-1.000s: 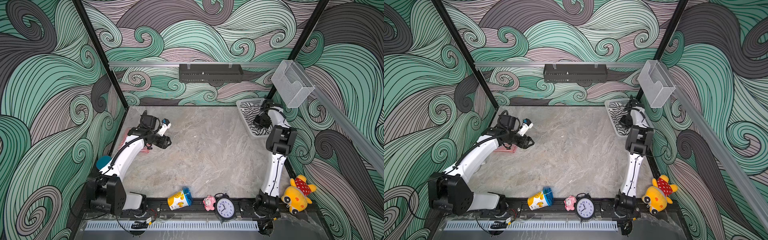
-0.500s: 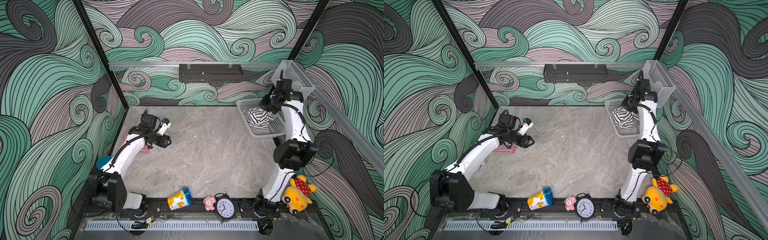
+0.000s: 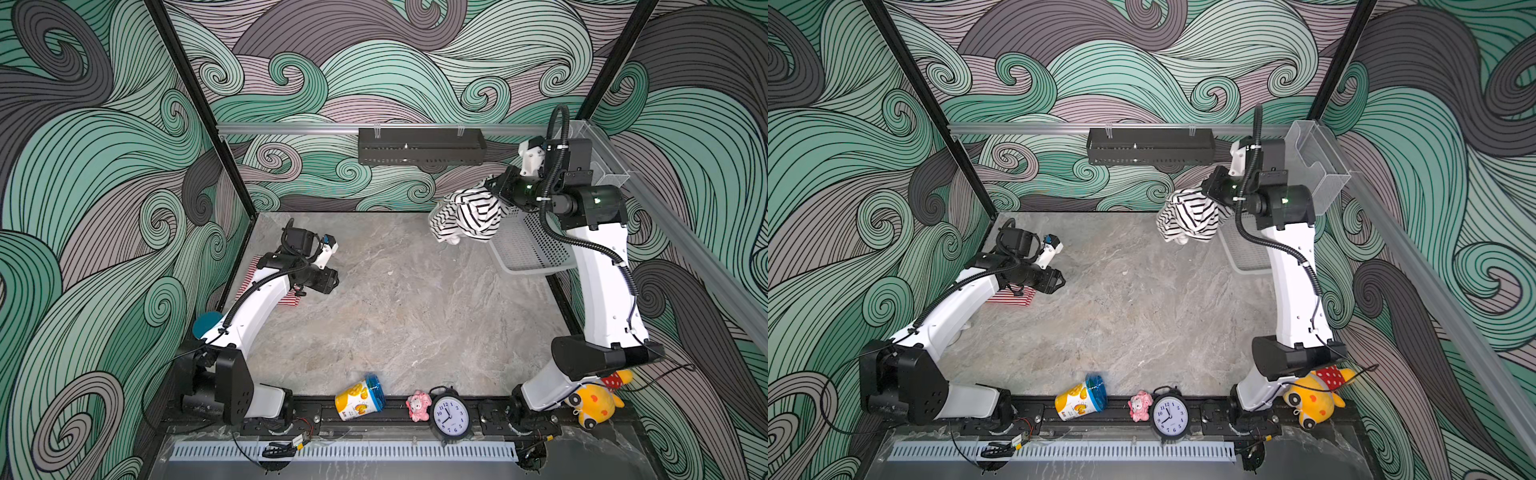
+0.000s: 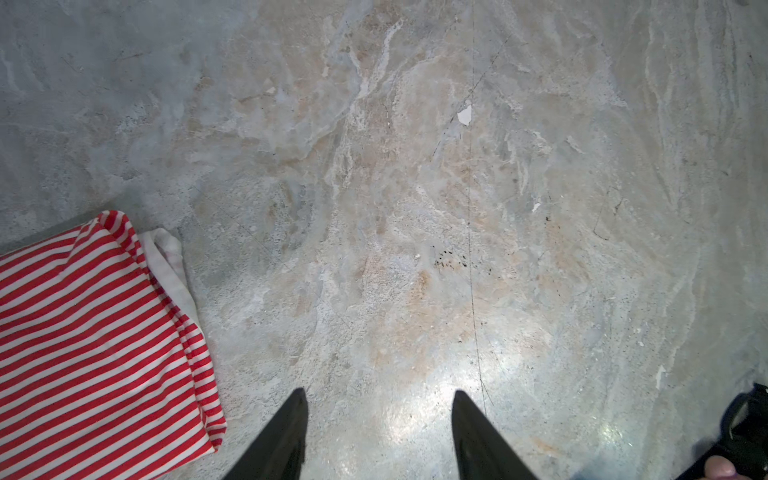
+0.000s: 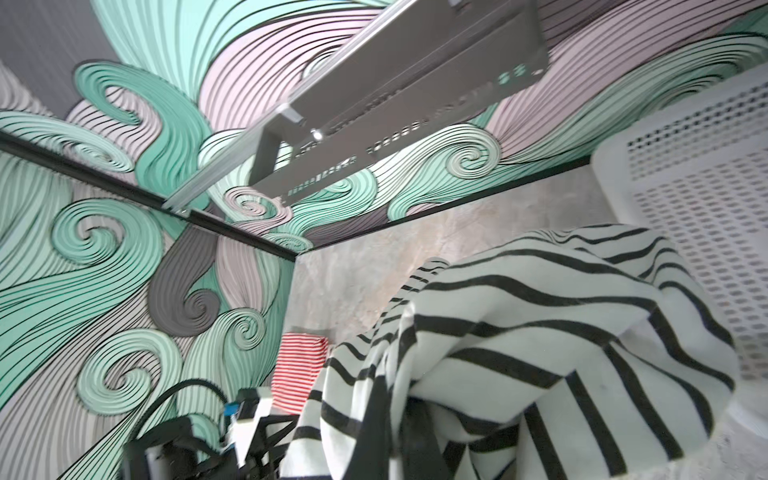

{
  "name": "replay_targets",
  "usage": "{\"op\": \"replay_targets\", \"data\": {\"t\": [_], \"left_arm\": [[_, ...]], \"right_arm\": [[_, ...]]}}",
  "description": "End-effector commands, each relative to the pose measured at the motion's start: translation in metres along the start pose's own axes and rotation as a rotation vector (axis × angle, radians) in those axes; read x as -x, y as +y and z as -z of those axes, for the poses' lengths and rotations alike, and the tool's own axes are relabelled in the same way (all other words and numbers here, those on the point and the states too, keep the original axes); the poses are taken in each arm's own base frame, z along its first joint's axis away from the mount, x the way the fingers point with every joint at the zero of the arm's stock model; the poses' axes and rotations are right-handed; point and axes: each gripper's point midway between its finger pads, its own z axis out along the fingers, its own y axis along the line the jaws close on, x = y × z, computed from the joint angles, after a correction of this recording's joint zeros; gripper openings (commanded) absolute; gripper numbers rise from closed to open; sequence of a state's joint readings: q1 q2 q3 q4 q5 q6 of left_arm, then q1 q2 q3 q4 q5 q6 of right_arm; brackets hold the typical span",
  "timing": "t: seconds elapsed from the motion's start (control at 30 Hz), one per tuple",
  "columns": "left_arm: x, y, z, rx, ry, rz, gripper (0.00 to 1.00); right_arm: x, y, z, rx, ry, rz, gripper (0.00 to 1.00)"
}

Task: Fold and stack the tank tops
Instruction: 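Lift the black-and-white striped tank top out of the basket with the right gripper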

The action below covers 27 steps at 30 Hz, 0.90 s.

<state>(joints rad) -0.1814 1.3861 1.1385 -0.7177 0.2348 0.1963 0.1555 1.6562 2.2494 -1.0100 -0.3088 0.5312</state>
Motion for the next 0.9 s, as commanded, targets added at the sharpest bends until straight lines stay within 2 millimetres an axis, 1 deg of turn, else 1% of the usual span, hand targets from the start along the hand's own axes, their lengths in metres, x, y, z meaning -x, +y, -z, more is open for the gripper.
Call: {"op": "replay_targets", "data": {"t": [0.0,0.07,0.1,0.17,0.23,0.3,0.33,0.4,0.5,0.57,0.63,0.67,0.7,0.73,0.87], "left_arm": [[0.01,0.004,0.01,0.042,-0.046,0.003,0.57],[0.009,0.004,0.009,0.04,-0.04,0.004,0.57],[0.008,0.004,0.008,0.037,-0.035,0.005,0.57],[0.005,0.003,0.007,0.034,-0.022,0.005,0.57],[-0.002,-0.005,0.004,-0.012,0.003,-0.032,0.57],[-0.01,-0.013,0.0,-0.057,0.024,-0.048,0.57],[-0.013,-0.014,-0.002,-0.062,0.032,-0.048,0.57],[-0.018,-0.014,-0.004,-0.067,0.042,-0.056,0.57],[-0.023,-0.017,-0.009,-0.085,0.061,-0.072,0.57],[-0.023,-0.018,-0.012,-0.098,0.073,-0.074,0.57],[-0.02,-0.019,-0.011,-0.099,0.076,-0.067,0.57],[-0.022,-0.017,-0.018,-0.102,0.099,-0.055,0.57],[-0.021,-0.016,-0.019,-0.097,0.102,-0.048,0.57],[-0.02,-0.014,-0.02,-0.088,0.105,-0.044,0.57],[-0.019,-0.008,-0.019,-0.054,0.107,-0.036,0.57]], "right_arm": [[-0.008,0.03,-0.026,0.105,0.03,0.007,0.01],[-0.026,0.034,-0.052,0.109,0.091,-0.005,0.0],[-0.04,0.034,-0.067,0.108,0.139,-0.014,0.0],[-0.076,0.027,-0.092,0.071,0.233,-0.022,0.0],[-0.122,0.01,-0.116,0.007,0.328,-0.019,0.0],[-0.167,-0.01,-0.129,-0.048,0.425,-0.035,0.01],[-0.189,-0.022,-0.134,-0.081,0.469,-0.044,0.0],[-0.224,-0.042,-0.138,-0.149,0.539,-0.048,0.01],[-0.273,-0.061,-0.14,-0.249,0.66,0.006,0.02],[-0.304,-0.063,-0.148,-0.271,0.74,0.033,0.02],[-0.333,-0.063,-0.16,-0.284,0.807,0.053,0.02],[-0.344,-0.061,-0.166,-0.282,0.829,0.056,0.02],[-0.355,-0.058,-0.174,-0.275,0.851,0.055,0.02],[-0.365,-0.053,-0.182,-0.26,0.869,0.053,0.02],[-0.39,-0.041,-0.219,-0.223,0.906,0.023,0.02]]}}
